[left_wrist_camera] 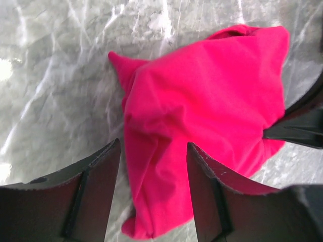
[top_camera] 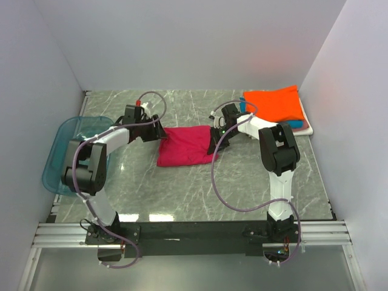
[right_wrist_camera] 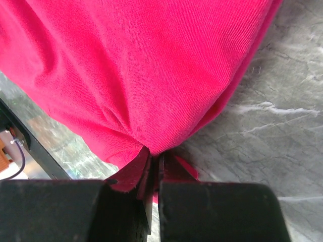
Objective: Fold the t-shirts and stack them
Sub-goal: Fold the tshirt, then neatly place the folded tshirt to the corner
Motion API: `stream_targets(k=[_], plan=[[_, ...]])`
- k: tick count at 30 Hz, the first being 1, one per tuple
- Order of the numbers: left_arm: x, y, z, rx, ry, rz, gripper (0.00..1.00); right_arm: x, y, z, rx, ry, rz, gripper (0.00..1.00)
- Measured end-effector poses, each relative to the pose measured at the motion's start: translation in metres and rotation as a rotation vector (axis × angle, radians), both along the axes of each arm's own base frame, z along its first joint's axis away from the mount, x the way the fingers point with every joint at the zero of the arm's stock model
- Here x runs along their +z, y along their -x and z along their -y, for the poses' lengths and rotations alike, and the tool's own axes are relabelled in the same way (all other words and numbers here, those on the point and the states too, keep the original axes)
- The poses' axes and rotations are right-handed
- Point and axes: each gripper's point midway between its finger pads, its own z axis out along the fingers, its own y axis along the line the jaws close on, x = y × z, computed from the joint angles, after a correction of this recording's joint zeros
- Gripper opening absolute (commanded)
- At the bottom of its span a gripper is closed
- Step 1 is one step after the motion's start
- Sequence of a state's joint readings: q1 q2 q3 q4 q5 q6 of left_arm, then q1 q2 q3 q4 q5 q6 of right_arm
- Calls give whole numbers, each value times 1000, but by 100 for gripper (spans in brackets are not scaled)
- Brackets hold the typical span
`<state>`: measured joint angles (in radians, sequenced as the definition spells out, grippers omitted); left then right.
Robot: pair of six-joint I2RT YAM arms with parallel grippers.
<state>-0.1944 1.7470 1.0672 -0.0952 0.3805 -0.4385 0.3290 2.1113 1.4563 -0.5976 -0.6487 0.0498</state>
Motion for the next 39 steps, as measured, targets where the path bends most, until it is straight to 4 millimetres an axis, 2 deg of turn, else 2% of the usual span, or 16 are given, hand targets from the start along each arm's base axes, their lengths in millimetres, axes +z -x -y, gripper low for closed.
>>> stream_targets(k=[4, 7, 8, 11, 14, 23, 31, 33, 35, 37, 39], plan=[[-14, -10, 5, -13, -41, -38, 56, 0, 0, 0, 0, -1, -1, 0], [-31, -15, 5, -9, -102, -80, 46, 0, 0, 0, 1, -1, -1, 0], [-35, -17, 5, -8, -121, -90, 37, 0, 0, 0, 0, -1, -1, 0], [-43, -21, 1, 0, -173, -111, 31, 0, 0, 1, 2, -2, 0, 0], [-45, -27, -6, 10, -234, -123, 31, 0, 0, 1, 5, -1, 2, 0], [-20, -58, -25, 19, -318, -65, 38, -2, -1, 5, 1, 6, 6, 0], [-30, -71, -66, 103, -382, -86, 38, -2, -2, 9, 16, 13, 21, 0], [-26, -70, -74, 124, -382, -69, 38, -2, -2, 9, 23, 12, 25, 0], [-15, -60, -78, 133, -377, -52, 39, -2, -2, 9, 33, 12, 32, 0], [8, -45, -79, 138, -362, -8, 42, -2, -2, 10, 47, 13, 40, 0], [44, -33, -78, 145, -339, 73, 45, -2, -3, 12, 65, 23, 54, 0]])
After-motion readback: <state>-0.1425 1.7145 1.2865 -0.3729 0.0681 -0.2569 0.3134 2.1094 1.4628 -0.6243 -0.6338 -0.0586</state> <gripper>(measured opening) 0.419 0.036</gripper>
